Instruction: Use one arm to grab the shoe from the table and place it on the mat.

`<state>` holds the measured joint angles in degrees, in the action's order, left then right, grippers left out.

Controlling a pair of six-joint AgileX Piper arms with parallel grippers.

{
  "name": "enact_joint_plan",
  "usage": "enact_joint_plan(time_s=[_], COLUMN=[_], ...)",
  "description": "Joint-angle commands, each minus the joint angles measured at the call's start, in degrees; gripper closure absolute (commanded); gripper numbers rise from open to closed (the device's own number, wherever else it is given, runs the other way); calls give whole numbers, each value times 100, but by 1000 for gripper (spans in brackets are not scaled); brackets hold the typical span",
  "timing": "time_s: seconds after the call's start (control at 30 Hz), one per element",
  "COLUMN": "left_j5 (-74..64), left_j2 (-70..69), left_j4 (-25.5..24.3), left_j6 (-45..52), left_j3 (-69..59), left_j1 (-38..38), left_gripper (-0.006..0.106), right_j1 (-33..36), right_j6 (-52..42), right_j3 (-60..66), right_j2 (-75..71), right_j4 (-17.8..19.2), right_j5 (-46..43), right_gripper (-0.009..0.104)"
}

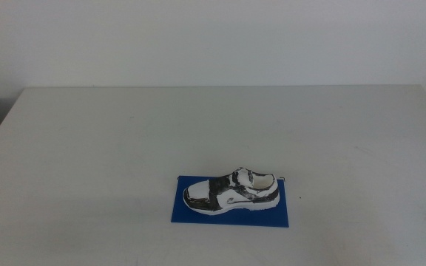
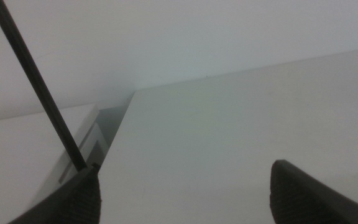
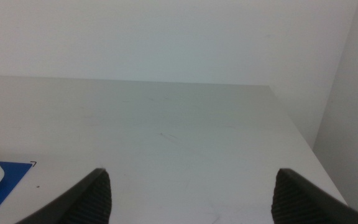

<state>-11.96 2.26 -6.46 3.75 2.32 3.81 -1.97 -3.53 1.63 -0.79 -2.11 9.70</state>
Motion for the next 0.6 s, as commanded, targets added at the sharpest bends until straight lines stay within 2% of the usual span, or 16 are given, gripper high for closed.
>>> enact_joint_plan(time_s=[0.0, 0.2, 0.57], left_j5=[497, 621, 657], left_j2=[-300, -451, -447], left_j4=[0, 312, 311], left_j6=[-108, -104, -92], left_j3=[-87, -414, -409], left_j1=[-5, -5, 4], left_gripper=[7, 7, 7], right_j1=[-27, -27, -27], right_j6=[-72, -72, -72], right_j3=[-54, -54, -54], right_j2=[-116, -121, -121], right_j4=[49, 49, 49], right_j5=[-455, -455, -455], right_gripper=[29, 29, 29])
